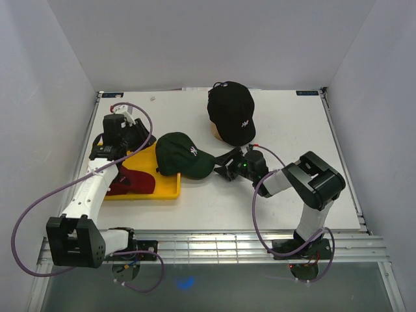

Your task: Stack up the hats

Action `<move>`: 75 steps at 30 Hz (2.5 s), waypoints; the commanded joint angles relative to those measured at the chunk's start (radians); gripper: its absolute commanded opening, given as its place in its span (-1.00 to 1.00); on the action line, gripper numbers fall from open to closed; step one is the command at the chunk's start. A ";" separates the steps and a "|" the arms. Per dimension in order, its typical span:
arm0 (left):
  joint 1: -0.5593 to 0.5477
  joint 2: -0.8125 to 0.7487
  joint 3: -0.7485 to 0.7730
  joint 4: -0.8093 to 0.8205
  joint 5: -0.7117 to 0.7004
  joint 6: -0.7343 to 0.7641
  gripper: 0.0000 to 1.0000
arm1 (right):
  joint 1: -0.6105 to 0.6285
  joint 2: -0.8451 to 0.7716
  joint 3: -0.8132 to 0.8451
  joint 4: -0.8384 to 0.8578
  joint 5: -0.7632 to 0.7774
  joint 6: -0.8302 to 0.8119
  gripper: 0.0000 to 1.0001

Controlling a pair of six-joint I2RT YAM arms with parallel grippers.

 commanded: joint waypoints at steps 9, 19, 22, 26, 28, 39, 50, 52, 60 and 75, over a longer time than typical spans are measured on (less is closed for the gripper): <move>0.004 -0.085 0.085 -0.087 0.006 -0.023 -0.08 | 0.031 0.116 0.076 0.218 0.052 0.094 0.23; 0.004 -0.117 0.100 -0.114 0.024 -0.039 -0.07 | 0.048 0.234 0.093 0.385 0.070 0.193 0.13; 0.003 -0.123 0.102 -0.119 0.023 -0.042 -0.08 | 0.050 0.256 0.086 0.439 0.069 0.216 -0.11; 0.003 -0.132 0.100 -0.125 0.014 -0.040 -0.08 | 0.051 0.262 0.066 0.506 0.067 0.246 -0.59; 0.003 -0.138 0.100 -0.127 0.006 -0.040 -0.07 | 0.051 0.259 0.072 0.519 0.050 0.255 -0.84; 0.003 -0.140 0.244 -0.209 -0.069 -0.051 -0.08 | 0.100 0.170 0.176 0.628 0.035 0.361 -0.84; 0.004 -0.144 0.430 -0.277 -0.097 -0.081 -0.08 | 0.100 0.060 0.375 0.461 0.010 0.344 -0.84; 0.003 -0.144 0.472 -0.288 -0.103 -0.092 -0.08 | 0.097 0.047 0.430 0.413 0.007 0.330 -0.84; 0.003 -0.178 0.592 -0.291 -0.121 -0.118 -0.07 | -0.022 -0.017 0.607 0.207 -0.017 0.252 -0.84; -0.014 -0.161 0.606 -0.248 0.006 -0.135 -0.03 | -0.302 -0.057 0.727 0.081 0.044 0.295 -0.84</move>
